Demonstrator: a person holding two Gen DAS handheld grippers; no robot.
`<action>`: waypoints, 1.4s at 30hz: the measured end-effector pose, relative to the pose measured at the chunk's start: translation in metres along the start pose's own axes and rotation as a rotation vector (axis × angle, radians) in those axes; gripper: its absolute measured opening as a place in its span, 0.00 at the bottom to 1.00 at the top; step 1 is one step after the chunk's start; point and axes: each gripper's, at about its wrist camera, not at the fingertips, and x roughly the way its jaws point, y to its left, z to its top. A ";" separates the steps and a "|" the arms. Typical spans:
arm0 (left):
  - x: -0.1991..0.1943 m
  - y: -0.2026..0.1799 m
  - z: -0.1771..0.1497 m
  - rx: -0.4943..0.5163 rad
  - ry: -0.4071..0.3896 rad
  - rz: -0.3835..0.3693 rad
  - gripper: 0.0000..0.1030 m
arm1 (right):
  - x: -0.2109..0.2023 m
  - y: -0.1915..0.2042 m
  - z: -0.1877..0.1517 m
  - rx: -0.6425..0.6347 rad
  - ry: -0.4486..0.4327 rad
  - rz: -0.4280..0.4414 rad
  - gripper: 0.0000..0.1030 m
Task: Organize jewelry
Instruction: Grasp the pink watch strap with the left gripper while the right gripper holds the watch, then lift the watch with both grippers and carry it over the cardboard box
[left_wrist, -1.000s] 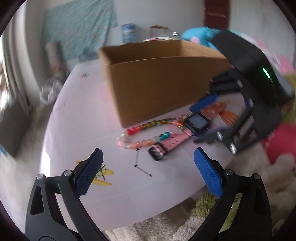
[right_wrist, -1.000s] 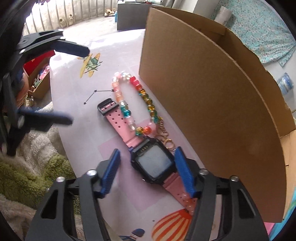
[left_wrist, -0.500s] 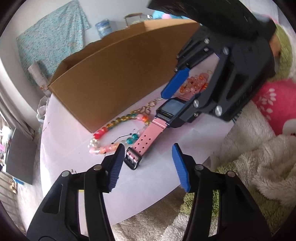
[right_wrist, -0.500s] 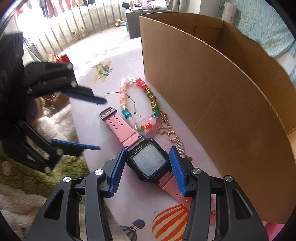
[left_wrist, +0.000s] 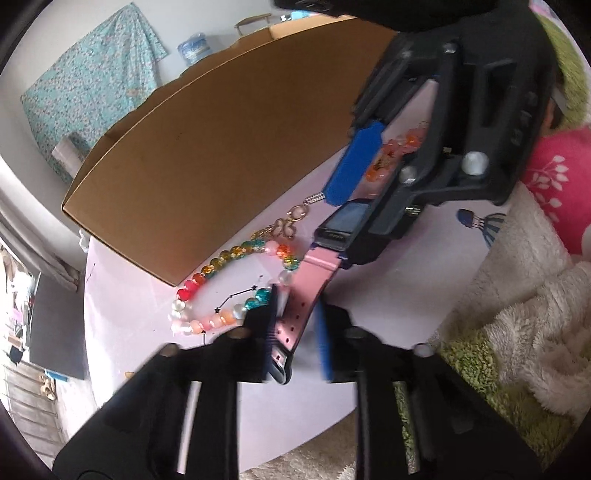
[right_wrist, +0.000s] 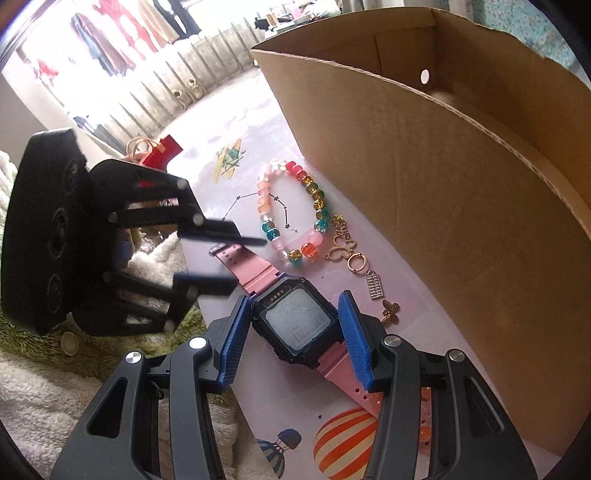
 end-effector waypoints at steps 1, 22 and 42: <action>0.000 0.003 0.001 -0.014 0.003 -0.011 0.10 | -0.003 -0.001 -0.002 0.019 -0.014 -0.019 0.48; -0.011 0.045 0.000 -0.134 -0.040 -0.175 0.06 | 0.005 0.069 -0.050 -0.107 -0.048 -0.677 0.46; -0.083 0.034 0.039 -0.090 -0.157 -0.097 0.06 | 0.020 0.107 -0.067 -0.074 -0.340 -0.893 0.05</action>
